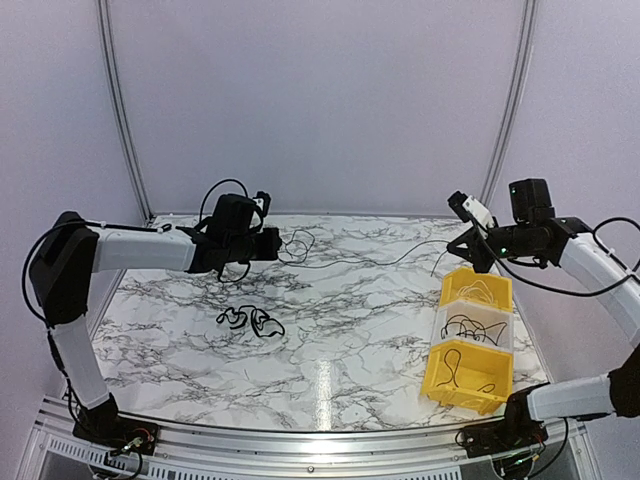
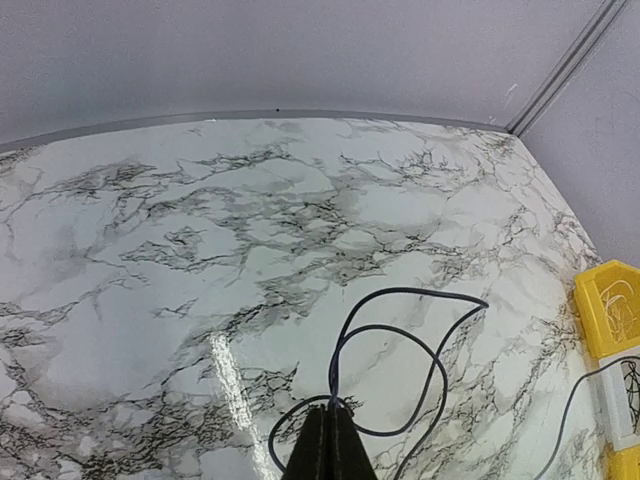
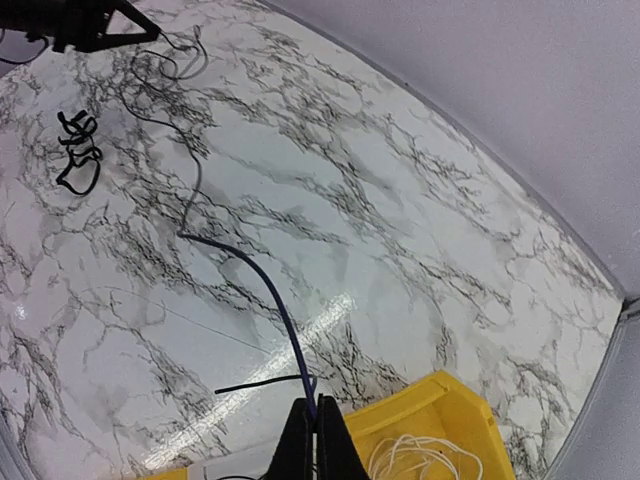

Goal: Untangle the cables

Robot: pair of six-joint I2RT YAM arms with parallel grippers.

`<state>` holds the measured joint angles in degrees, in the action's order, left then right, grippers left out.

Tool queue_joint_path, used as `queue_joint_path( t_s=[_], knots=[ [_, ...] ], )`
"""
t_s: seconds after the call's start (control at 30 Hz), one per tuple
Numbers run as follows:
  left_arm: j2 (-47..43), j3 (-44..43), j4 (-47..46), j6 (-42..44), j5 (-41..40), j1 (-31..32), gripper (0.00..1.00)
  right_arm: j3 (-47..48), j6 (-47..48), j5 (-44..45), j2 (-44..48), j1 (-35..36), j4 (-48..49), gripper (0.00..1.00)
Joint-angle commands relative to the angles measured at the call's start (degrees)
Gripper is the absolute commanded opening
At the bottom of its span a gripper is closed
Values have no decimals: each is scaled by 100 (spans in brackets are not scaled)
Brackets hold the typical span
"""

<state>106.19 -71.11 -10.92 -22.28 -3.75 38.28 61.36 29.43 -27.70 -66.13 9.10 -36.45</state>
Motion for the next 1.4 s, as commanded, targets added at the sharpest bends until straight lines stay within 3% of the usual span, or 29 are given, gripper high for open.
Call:
queue_joint_path(
  t_s=[0.0, 0.2, 0.57, 0.77, 0.9, 1.0, 1.2, 1.37],
  knots=[
    [-663, 374, -104, -51, -434, -114, 0, -125, -13, 330, -244, -600, 172, 0],
    [-1533, 860, -50, -55, -536, -364, 0, -138, -190, 443, -555, -1213, 336, 0],
    [-2608, 1497, 88, -40, -766, -652, 0, -64, -474, 712, -900, -1446, 561, 0],
    [-2329, 1777, -370, -488, 60, -681, 0, -67, 152, -757, -827, -1304, 80, 0],
    [-1963, 2214, -1478, -1269, 521, -667, 0, -311, 674, -669, -390, -583, -201, 0],
    [-1641, 2368, -1971, -1633, 671, -628, 0, -347, 730, -629, -15, -437, -265, 0],
    [-861, 2057, -2066, -1563, 1194, -488, 19, 248, 501, -799, 239, -435, -578, 0],
    [-604, 1978, -2067, -1331, 1382, -382, 34, 419, 22, -1119, -95, -436, -533, 0]
  ],
)
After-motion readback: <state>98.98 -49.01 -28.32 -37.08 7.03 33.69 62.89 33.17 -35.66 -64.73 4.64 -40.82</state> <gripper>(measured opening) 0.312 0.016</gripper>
